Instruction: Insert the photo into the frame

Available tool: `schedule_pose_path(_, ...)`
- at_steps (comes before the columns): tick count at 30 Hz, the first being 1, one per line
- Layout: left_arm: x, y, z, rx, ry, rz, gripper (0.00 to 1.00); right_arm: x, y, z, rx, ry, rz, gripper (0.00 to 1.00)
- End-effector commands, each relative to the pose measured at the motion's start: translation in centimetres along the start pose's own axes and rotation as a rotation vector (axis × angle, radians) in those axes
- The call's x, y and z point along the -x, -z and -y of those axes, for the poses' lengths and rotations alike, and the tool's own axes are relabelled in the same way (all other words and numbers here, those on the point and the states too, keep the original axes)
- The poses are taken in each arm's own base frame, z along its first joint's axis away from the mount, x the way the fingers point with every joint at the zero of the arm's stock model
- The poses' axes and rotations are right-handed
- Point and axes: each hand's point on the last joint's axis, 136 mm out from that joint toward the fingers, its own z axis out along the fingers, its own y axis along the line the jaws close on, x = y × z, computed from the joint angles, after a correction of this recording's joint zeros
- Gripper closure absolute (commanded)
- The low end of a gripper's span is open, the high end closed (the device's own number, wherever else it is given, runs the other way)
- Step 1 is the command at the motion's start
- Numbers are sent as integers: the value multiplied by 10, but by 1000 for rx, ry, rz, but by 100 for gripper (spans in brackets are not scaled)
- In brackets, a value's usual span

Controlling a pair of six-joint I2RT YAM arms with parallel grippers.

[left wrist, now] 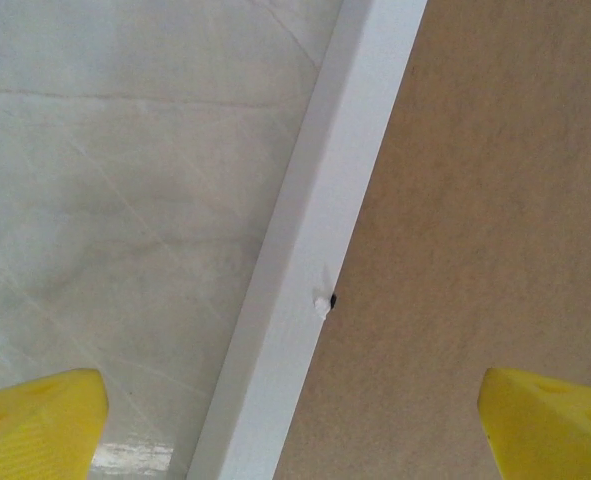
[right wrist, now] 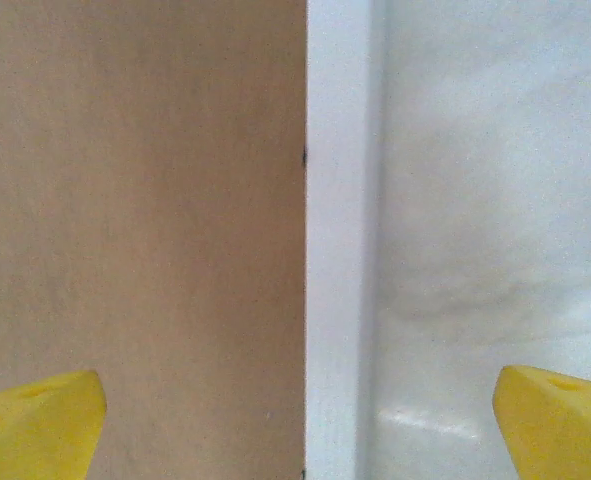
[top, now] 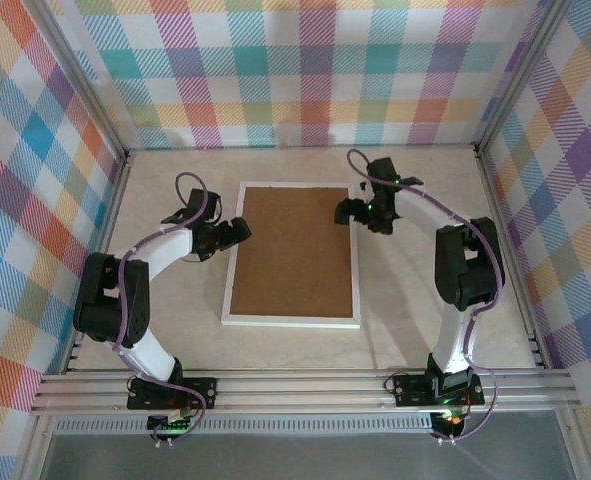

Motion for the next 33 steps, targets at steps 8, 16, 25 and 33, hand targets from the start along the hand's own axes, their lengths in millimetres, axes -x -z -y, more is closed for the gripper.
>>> schedule_pose_path(8,-35,-11,-3,61,-116,-81,19,50,3,13,-92,60,44,34)
schedule_pose_path(16,-53,-16,-1,48,-140,-123,38,46,-23,14,-77,55,-31,58)
schedule_pose_path(25,-61,-25,-5,54,-148,-150,49,39,-36,11,-48,36,-73,55)
schedule_pose_path(33,-59,-23,-4,51,-151,-145,49,40,-42,16,-73,29,-74,57)
